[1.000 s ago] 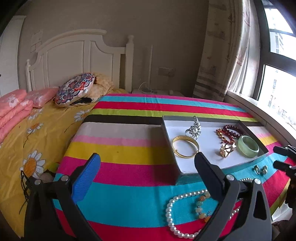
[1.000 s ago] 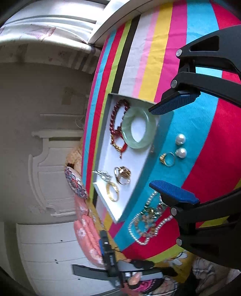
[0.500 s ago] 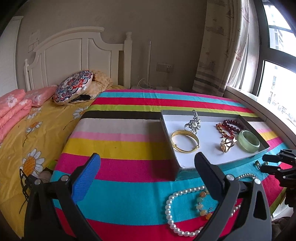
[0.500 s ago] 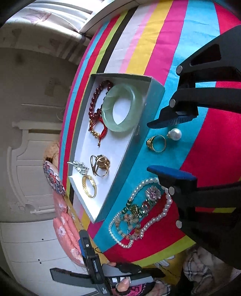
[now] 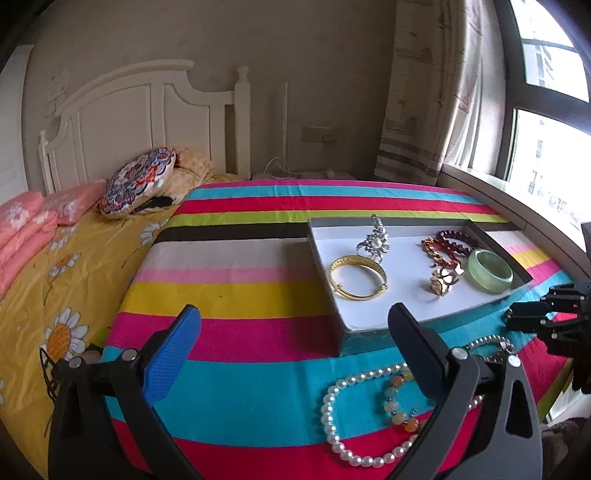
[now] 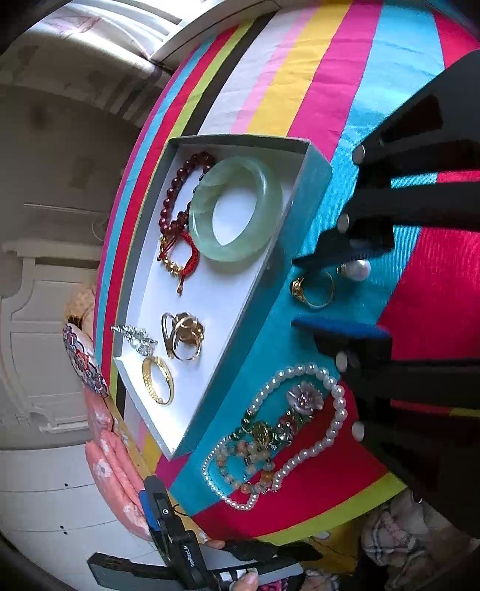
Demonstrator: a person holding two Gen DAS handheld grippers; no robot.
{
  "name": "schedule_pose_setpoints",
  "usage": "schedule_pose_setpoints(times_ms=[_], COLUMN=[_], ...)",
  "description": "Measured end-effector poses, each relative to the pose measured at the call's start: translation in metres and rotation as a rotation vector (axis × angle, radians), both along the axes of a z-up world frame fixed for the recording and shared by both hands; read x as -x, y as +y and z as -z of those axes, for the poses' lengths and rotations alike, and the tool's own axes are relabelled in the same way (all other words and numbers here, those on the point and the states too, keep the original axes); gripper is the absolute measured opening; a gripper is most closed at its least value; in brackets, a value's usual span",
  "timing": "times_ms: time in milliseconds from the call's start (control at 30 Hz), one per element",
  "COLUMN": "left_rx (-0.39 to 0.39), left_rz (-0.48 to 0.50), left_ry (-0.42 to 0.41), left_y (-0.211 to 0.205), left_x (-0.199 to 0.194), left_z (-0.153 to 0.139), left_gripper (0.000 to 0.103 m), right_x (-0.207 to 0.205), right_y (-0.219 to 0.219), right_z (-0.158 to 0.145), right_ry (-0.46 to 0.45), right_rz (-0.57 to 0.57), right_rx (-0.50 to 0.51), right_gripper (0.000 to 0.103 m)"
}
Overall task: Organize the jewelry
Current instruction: 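Grasp the gold green-stone ring with the right tool while the left tool grasps the flower brooch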
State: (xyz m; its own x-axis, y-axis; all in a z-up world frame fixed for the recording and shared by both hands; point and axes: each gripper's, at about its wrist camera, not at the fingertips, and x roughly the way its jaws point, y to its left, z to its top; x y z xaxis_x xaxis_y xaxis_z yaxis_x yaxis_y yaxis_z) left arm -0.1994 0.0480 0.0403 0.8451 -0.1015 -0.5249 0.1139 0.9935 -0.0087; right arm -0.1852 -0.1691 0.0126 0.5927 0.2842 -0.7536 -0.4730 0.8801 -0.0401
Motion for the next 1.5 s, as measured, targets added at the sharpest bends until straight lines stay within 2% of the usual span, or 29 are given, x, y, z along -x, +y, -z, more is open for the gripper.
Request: schedule_pose_setpoints(times_ms=[67, 200, 400, 467, 500, 533, 567, 633, 733, 867, 1033, 1133, 1200, 1300, 1400, 1467, 1500], left_rx=[-0.018, -0.057, -0.135, -0.185, -0.215, -0.265, -0.290, -0.347, -0.389, -0.365, -0.352, -0.335, -0.351, -0.315, -0.326, -0.316, -0.300], left_rz=[0.030, 0.167, 0.457, 0.552, 0.585, 0.620, 0.636, 0.708, 0.777, 0.853, 0.947, 0.966, 0.966, 0.976, 0.952, 0.947, 0.955], left_ry=[-0.010, -0.012, 0.018, 0.035, 0.048, 0.068, 0.078, 0.124, 0.162, 0.215, 0.293, 0.323, 0.338, 0.360, 0.365, 0.376, 0.382], left_y=[-0.009, -0.039, -0.102, -0.122, -0.130, -0.139, -0.144, -0.155, -0.162, -0.163, -0.168, -0.165, -0.164, -0.159, -0.158, -0.157, -0.157], left_x=[0.007, 0.025, 0.042, 0.044, 0.043, 0.041, 0.039, 0.034, 0.027, 0.014, 0.000, -0.006, -0.009, -0.016, -0.023, -0.025, -0.025], left_z=[-0.002, -0.004, -0.002, 0.003, 0.006, 0.012, 0.014, 0.022, 0.027, 0.026, 0.031, 0.031, 0.033, 0.033, 0.035, 0.036, 0.035], left_gripper=[0.100, 0.100, 0.100, 0.091, 0.081, 0.074, 0.071, 0.055, 0.050, 0.047, 0.034, 0.026, 0.022, 0.021, 0.021, 0.023, 0.029], right_x=[0.001, 0.003, 0.011, 0.013, 0.014, 0.015, 0.016, 0.017, 0.019, 0.020, 0.021, 0.021, 0.021, 0.021, 0.021, 0.021, 0.021], right_y=[0.000, -0.006, -0.021, -0.025, -0.028, -0.029, -0.031, -0.033, -0.035, -0.035, -0.037, -0.039, -0.039, -0.039, -0.039, -0.039, -0.039], right_z=[0.000, -0.003, -0.016, -0.018, -0.019, -0.020, -0.020, -0.021, -0.022, -0.023, -0.023, -0.024, -0.023, -0.022, -0.022, -0.021, -0.021], right_ry=[-0.008, -0.026, -0.060, -0.063, -0.069, -0.071, -0.072, -0.080, -0.086, -0.091, -0.094, -0.096, -0.095, -0.093, -0.091, -0.090, -0.090], right_rz=[-0.001, 0.018, 0.041, 0.045, 0.048, 0.048, 0.048, 0.051, 0.049, 0.048, 0.053, 0.058, 0.060, 0.060, 0.061, 0.060, 0.060], right_rx=[0.004, -0.025, -0.087, -0.099, -0.109, -0.115, -0.123, -0.130, -0.141, -0.149, -0.154, -0.158, -0.162, -0.165, -0.170, -0.169, -0.168], right_gripper=[0.022, 0.022, 0.022, 0.022, 0.022, 0.022, 0.022, 0.022, 0.022, 0.022, 0.022, 0.022, 0.022, 0.022, 0.022, 0.022, 0.022])
